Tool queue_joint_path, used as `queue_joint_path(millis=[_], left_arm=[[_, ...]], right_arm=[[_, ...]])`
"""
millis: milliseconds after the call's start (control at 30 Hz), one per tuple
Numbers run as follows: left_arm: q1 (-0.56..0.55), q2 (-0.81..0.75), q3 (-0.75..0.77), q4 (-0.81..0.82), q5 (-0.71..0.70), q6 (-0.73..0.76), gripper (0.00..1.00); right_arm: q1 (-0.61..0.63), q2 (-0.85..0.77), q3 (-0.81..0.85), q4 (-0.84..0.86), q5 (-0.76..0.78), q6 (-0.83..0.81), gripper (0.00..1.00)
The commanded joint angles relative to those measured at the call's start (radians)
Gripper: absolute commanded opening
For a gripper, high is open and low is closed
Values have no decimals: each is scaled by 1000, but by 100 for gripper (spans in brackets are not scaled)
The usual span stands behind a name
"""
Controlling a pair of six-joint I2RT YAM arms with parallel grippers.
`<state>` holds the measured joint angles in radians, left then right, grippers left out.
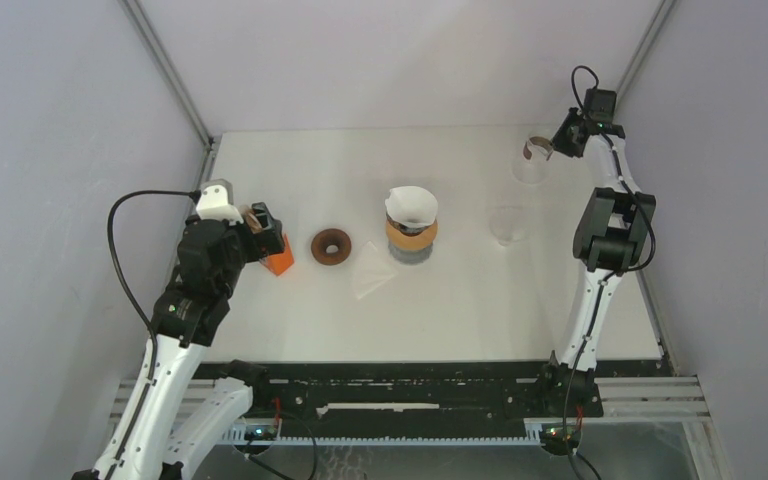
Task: Place the coffee filter in the dripper
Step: Pick up the coffee server from the center of the board, then place the coffee server at the center of the board.
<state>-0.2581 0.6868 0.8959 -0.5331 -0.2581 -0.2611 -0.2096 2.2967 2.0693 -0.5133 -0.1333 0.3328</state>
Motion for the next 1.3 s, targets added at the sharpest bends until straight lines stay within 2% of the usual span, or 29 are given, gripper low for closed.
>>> queue_joint_path(millis=[0,100,267,533,833,1100,1267], left_arm=[[13,-8,-22,50,12,20,100],[13,-12,-24,51,15,19,100],[12,-17,-25,52,18,19,100],[13,-29,-28,54,23,15,100],[14,-79,-40,64,46,6,100],[10,-127,-59,79,89,-8,100],[6,-139,-64,84,114,-16,100]], right_arm=[[4,-25,41,0,-6,-41,24],[5,-40,34,-6,-9,-60,13],[7,-74,11,-11,-5,-82,0],[39,-215,-60,-14,54,-141,0],[112,-504,-221,-37,99,-180,0],[223,-775,-394,-91,136,-180,0],[337,-918,-500,-140,173,-184,0]])
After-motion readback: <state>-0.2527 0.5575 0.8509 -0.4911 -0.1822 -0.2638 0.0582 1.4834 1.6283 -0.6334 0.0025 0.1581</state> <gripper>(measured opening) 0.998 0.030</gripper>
